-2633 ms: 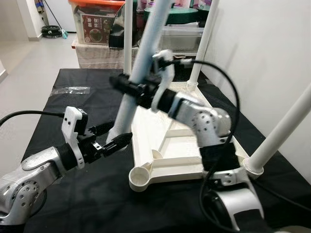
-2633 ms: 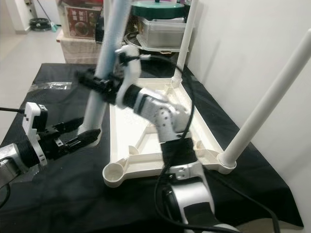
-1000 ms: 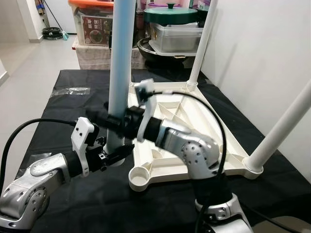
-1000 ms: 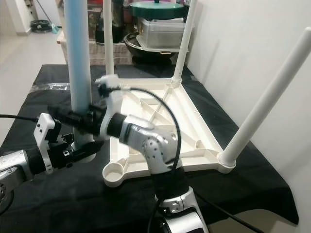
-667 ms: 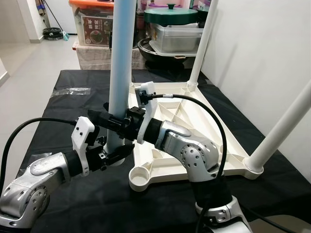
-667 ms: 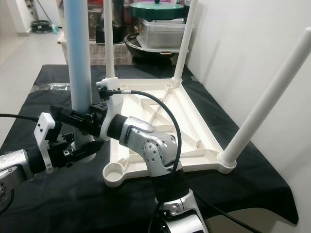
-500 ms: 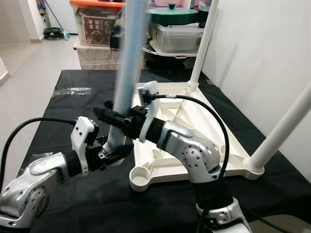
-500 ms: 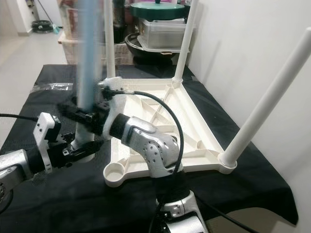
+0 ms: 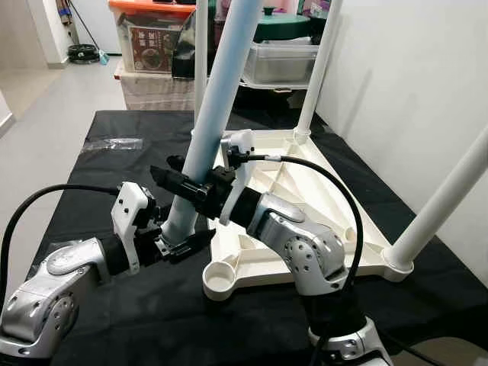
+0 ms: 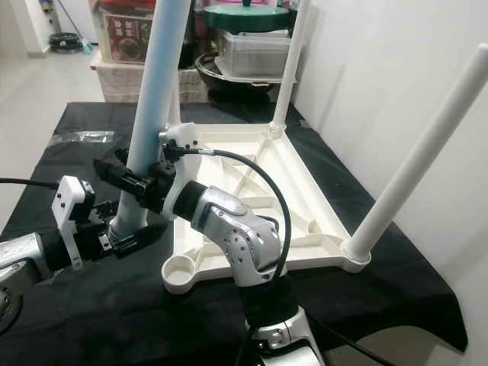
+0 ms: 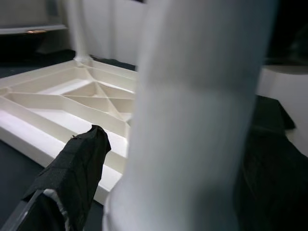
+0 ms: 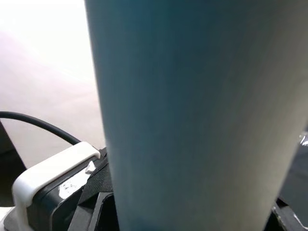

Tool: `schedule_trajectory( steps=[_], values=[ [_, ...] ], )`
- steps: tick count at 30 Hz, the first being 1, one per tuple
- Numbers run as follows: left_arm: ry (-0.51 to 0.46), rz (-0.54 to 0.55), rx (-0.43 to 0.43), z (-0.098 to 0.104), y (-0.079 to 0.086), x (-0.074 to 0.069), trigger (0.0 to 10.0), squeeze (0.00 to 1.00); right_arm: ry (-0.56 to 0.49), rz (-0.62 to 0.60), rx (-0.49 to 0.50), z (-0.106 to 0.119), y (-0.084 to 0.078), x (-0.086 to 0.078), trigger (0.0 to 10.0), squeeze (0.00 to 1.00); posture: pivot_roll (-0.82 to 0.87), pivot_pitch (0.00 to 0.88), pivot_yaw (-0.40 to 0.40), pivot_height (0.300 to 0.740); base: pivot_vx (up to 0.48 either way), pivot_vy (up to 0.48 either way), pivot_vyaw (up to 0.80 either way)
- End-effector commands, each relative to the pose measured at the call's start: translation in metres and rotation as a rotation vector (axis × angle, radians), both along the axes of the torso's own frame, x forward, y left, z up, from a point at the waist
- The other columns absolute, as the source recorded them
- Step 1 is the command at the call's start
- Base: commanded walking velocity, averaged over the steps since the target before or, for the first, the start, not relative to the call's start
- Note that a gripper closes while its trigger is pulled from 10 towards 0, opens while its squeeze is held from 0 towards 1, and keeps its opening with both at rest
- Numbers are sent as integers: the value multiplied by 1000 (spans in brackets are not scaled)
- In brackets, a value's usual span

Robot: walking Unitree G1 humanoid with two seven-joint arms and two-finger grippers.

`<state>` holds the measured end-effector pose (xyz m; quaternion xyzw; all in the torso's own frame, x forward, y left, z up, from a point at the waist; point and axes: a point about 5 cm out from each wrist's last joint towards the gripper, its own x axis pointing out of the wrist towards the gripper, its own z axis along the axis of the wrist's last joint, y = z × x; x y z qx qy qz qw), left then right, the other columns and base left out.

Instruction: Building children table

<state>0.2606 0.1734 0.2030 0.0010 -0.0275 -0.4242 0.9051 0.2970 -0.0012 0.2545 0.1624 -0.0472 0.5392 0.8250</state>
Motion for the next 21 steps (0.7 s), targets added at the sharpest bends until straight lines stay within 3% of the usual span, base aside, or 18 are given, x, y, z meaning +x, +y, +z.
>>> schedule_trajectory(
  steps=[1,2,3,7,8,9,10,14,16,20,21],
  values=[
    [-7,65,2,0,9,0,10000,918,-53,-89,3,10,-11,11,0,0,50,0,-66,740,0,0,0],
    [-5,80,9,-1,12,-2,10000,918,-63,-131,-3,12,-16,16,0,0,50,0,-67,740,0,0,0],
    [-6,91,4,-2,15,-4,10000,0,-65,-176,-7,14,-23,22,0,0,53,0,-70,740,0,0,0],
    [-14,148,-8,-3,21,-8,10000,0,-28,-301,-18,13,-40,37,0,0,56,0,-73,740,0,0,0],
    [-14,185,-15,-5,24,-10,10000,0,15,-401,-40,9,-52,48,0,0,59,0,-75,740,0,0,0],
    [-13,211,-22,-7,26,-11,10000,0,54,-482,-63,5,-61,56,824,0,59,0,-75,740,0,0,0],
    [-6,232,-29,-9,26,-13,10000,0,116,-569,-85,-1,-72,65,10000,0,56,0,-74,740,0,0,0],
    [3,247,-40,-13,24,-15,10000,0,204,-688,-105,-10,-85,75,10000,0,55,0,-75,740,0,0,0],
    [23,286,-75,-17,21,-17,10000,0,293,-897,-11,-15,-113,85,10000,0,54,0,-78,740,0,0,0],
    [37,308,-95,-21,20,-19,10000,0,389,-1027,40,-17,-130,88,10000,0,54,0,-78,740,0,0,0],
    [44,316,-103,-23,19,-20,10000,0,451,-1063,-51,-21,-132,89,10000,0,55,0,-81,740,0,0,0]
  ],
)
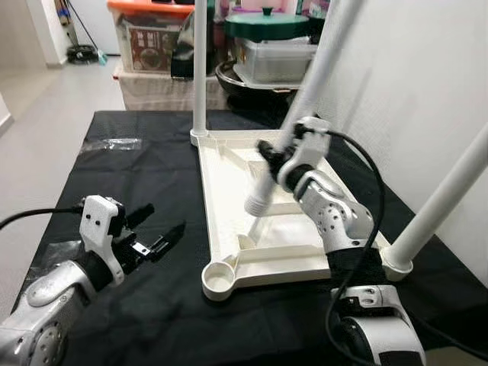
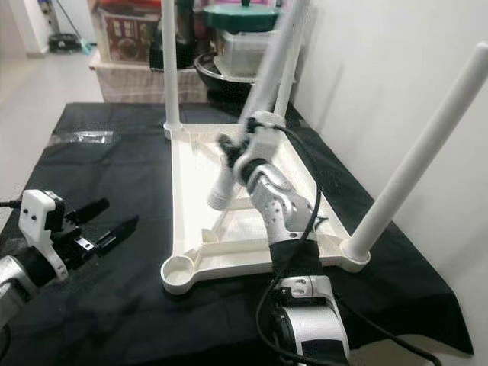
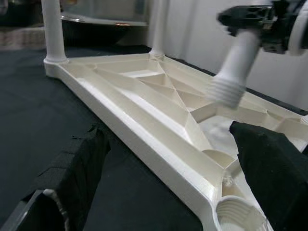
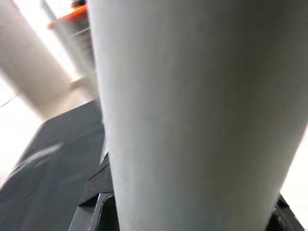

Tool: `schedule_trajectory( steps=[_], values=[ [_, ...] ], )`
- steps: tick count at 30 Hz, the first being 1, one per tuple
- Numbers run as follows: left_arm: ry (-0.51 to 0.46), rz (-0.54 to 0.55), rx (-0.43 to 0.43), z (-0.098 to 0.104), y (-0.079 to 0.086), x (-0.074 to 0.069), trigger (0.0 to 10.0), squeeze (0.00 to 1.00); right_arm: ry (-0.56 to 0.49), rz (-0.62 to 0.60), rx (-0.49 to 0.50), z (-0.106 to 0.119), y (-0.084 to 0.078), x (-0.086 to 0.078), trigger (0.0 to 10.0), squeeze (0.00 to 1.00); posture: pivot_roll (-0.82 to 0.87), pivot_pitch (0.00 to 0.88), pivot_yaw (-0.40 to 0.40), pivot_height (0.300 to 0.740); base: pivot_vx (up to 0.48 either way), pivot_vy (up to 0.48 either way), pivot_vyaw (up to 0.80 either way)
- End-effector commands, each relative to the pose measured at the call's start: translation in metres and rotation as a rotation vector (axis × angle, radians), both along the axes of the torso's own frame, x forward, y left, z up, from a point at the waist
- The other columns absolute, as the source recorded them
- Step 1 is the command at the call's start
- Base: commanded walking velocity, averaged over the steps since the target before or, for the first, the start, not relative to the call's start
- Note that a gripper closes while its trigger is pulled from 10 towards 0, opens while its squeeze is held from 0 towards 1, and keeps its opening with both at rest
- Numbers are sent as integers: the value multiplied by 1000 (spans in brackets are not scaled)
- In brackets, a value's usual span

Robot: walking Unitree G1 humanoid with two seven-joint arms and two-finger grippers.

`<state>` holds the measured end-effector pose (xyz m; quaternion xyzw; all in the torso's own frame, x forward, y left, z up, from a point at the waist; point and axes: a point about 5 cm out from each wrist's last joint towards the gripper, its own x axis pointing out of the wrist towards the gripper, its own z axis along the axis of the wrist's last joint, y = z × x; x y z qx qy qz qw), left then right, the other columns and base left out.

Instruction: Building children table

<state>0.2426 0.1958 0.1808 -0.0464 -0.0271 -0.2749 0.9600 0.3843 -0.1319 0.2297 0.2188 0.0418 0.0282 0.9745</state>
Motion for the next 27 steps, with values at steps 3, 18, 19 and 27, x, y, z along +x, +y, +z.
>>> schedule_trajectory(
  steps=[3,18,19,27],
  values=[
    [7,10,-25,-3,-5,-3,10000,0,188,-116,-68,-1,-6,1,10000,0,55,0,-81,740,0,0,0],
    [25,0,-63,-9,-15,-5,10000,0,-62,-153,-323,29,6,5,10000,0,52,0,-89,740,0,0,0],
    [25,1,-63,-10,-15,-5,10000,0,-79,-173,-365,31,7,4,10000,0,51,0,-88,740,0,0,0],
    [34,5,-74,-14,-19,-7,10000,0,-365,134,-206,38,31,-17,10000,0,51,0,-88,740,0,0,0]
  ],
)
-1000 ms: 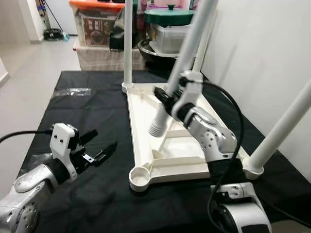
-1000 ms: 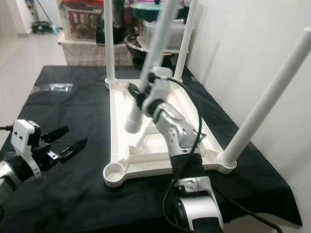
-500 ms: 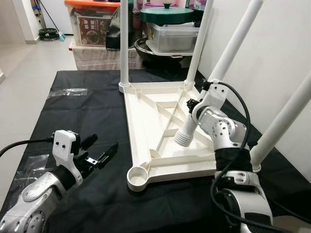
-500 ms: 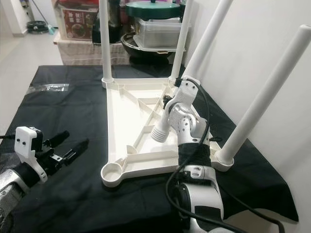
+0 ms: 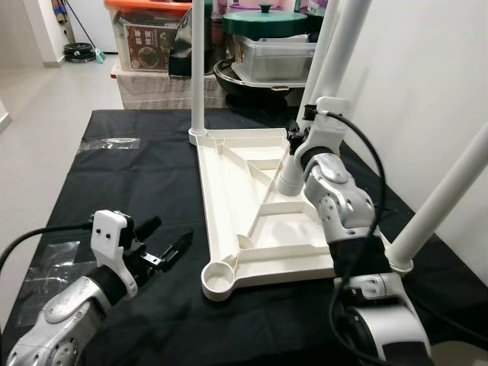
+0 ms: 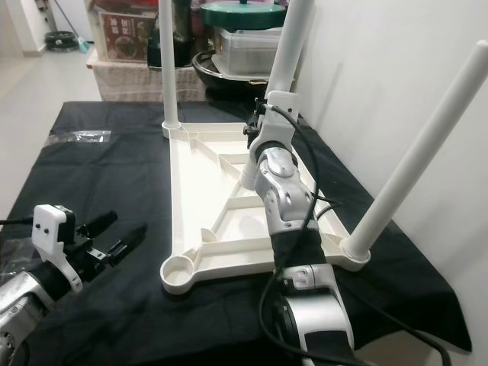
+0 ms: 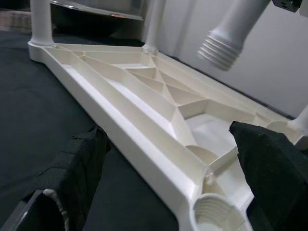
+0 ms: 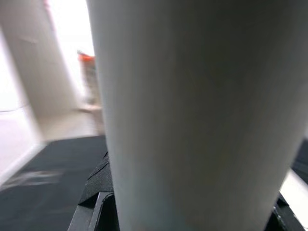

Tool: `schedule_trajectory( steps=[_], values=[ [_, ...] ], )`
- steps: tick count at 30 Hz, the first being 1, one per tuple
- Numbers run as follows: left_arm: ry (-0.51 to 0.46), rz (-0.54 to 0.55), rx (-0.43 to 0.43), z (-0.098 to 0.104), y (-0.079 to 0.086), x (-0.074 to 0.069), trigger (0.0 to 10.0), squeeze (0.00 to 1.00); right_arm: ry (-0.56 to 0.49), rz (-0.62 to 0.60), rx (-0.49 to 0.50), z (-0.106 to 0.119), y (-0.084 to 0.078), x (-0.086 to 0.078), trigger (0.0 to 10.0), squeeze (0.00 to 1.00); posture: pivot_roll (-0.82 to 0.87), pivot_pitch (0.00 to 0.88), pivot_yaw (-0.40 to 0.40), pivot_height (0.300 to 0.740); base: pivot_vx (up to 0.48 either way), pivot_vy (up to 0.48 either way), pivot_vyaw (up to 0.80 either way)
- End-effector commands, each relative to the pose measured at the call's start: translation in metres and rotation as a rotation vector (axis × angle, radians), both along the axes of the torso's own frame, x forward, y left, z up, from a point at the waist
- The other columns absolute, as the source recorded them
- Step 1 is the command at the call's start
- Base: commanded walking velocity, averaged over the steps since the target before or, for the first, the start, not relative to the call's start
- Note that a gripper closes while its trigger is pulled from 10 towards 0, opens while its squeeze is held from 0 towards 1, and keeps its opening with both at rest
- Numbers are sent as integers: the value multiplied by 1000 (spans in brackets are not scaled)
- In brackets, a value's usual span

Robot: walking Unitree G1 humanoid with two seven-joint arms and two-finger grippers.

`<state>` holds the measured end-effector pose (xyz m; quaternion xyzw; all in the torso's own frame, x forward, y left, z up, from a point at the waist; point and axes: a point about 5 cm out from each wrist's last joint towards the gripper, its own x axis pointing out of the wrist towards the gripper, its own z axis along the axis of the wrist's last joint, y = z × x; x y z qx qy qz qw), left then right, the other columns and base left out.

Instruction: Building children table

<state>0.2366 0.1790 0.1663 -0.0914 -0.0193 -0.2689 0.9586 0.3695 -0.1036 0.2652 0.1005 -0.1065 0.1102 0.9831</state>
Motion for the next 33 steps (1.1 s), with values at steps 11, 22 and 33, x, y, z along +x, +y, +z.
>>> schedule_trajectory(
  steps=[11,22,33],
  values=[
    [56,141,-18,-8,-3,-3,10000,0,-108,69,-141,-23,3,-22,10000,0,51,0,-84,740,0,0,0],
    [90,322,-92,-13,-2,-16,10000,0,-74,132,-100,-43,12,-41,10000,0,62,0,-80,740,0,0,0],
    [68,330,-70,-8,-7,-6,10000,0,-80,126,-90,-42,9,-39,10000,0,61,0,-76,740,0,130,0]
  ],
)
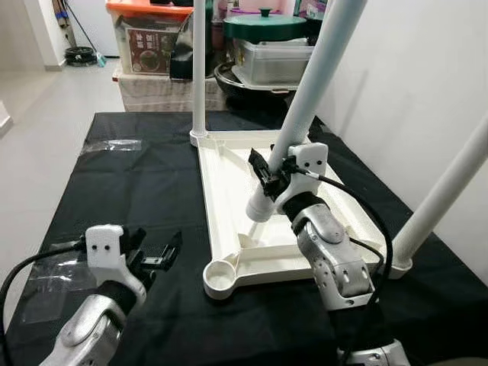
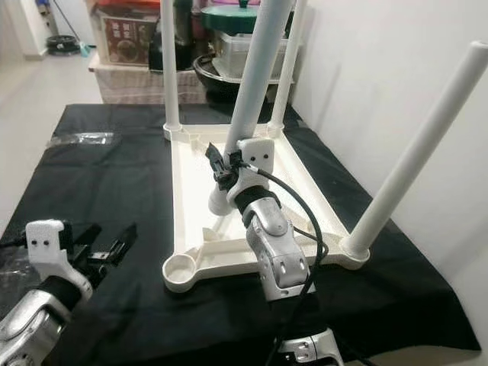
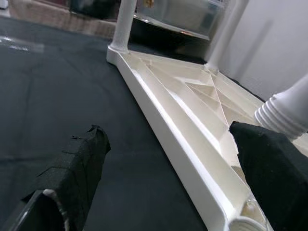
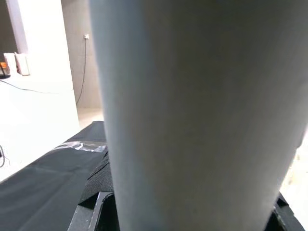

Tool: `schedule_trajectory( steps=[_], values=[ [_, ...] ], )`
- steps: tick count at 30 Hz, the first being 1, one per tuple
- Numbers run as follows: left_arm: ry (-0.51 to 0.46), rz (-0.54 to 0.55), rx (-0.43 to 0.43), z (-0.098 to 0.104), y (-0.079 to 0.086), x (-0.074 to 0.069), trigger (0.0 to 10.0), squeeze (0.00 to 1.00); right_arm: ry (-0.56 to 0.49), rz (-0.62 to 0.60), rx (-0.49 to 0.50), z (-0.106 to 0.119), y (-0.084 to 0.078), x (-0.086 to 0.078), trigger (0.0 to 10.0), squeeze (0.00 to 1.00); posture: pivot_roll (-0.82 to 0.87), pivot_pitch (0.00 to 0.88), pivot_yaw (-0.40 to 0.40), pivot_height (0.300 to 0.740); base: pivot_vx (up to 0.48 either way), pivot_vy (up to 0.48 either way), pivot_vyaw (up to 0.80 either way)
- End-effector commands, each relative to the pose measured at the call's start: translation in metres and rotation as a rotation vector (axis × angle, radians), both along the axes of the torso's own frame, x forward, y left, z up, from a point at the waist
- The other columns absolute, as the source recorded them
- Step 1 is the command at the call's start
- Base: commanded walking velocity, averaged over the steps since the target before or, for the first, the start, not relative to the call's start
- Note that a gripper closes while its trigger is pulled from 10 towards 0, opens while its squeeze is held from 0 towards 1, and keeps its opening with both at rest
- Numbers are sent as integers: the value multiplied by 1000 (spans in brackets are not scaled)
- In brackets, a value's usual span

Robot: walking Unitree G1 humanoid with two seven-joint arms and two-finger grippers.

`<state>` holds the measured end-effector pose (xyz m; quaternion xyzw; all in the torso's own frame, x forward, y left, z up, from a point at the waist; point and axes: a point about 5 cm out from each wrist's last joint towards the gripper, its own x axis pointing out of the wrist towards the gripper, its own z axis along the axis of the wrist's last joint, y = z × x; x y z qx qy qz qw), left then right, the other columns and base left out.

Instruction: Building children table

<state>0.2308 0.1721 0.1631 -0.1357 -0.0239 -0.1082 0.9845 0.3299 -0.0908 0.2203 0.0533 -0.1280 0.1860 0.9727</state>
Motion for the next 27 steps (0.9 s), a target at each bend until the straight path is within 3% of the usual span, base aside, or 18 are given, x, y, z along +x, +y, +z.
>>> schedule_trajectory(
  steps=[1,12,23,27],
  values=[
    [27,9,17,-5,0,0,10000,0,-8,-11,15,2,-4,0,10000,0,61,0,-76,740,0,0,0],
    [32,-2,60,-9,-6,-1,10000,0,10,-49,4,-2,-6,1,10000,0,56,0,-68,740,0,0,0],
    [25,-7,60,-8,-8,0,10000,0,5,-45,8,1,-8,4,10000,0,58,0,-73,740,-395,0,0],
    [24,0,72,-9,-7,1,10000,0,7,-44,17,2,-9,6,10000,0,56,0,-69,740,0,0,0]
  ],
)
